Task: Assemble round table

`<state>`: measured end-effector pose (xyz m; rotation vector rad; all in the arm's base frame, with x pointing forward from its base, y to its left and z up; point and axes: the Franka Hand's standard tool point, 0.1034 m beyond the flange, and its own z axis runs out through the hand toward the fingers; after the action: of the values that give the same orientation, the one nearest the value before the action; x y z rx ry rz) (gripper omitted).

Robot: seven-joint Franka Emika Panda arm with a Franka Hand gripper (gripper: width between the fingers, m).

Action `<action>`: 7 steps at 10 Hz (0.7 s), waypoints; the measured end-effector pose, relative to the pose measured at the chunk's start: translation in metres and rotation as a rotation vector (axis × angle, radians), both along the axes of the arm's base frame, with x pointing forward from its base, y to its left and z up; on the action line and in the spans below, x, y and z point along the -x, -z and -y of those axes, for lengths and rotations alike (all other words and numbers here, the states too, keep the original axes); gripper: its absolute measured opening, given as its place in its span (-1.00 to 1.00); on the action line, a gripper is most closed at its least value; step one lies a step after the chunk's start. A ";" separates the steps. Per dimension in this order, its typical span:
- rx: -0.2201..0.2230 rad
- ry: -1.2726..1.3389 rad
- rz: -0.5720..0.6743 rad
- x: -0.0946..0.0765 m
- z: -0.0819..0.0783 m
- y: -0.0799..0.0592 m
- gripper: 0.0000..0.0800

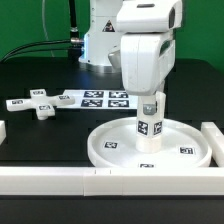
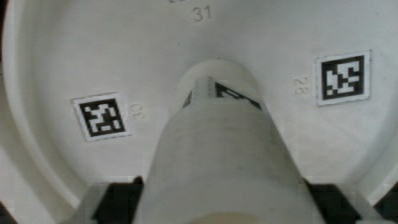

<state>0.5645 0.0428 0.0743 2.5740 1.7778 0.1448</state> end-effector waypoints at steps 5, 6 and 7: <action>-0.039 0.444 -0.042 0.002 0.000 0.001 0.02; -0.044 0.525 -0.050 0.003 0.000 0.000 0.02; -0.050 0.608 -0.051 0.002 0.001 0.000 0.02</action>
Offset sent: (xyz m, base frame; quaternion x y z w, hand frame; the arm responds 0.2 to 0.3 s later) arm -0.0060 -0.0011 -0.0013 0.0255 -0.0345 0.2691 0.9622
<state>0.5625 0.0422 0.0740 3.0309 0.9337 0.1140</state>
